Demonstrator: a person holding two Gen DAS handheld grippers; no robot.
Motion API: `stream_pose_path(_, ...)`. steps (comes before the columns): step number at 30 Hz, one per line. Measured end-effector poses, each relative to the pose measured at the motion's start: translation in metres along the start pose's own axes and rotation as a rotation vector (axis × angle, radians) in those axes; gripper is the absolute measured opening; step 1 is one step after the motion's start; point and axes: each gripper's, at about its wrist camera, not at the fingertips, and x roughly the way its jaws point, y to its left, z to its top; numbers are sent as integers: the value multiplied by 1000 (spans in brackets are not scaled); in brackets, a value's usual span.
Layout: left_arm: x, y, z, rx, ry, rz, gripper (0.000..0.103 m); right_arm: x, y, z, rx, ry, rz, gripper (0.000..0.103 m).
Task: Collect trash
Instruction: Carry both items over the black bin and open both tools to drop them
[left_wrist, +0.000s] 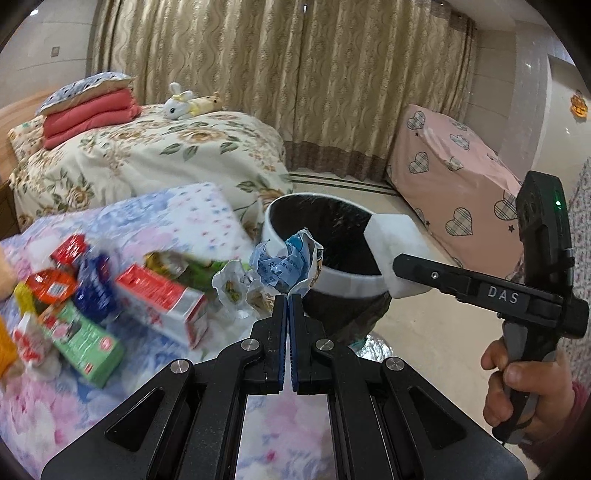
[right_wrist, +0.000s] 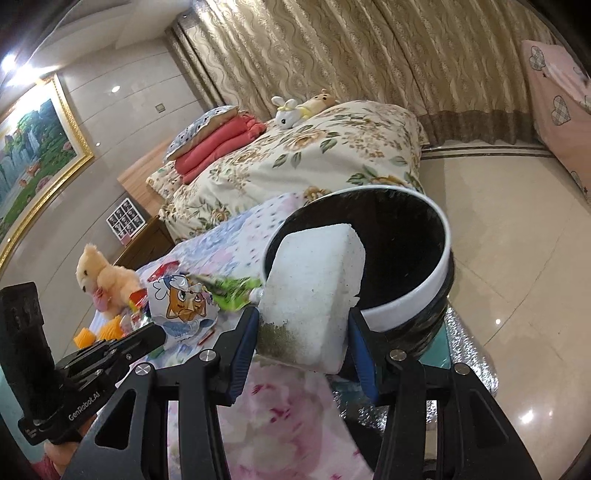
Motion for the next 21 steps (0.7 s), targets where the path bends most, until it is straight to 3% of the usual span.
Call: stream_pose_path(21,66,-34,49,48,14,-49,1,25,-45,44,31,26,-34,50)
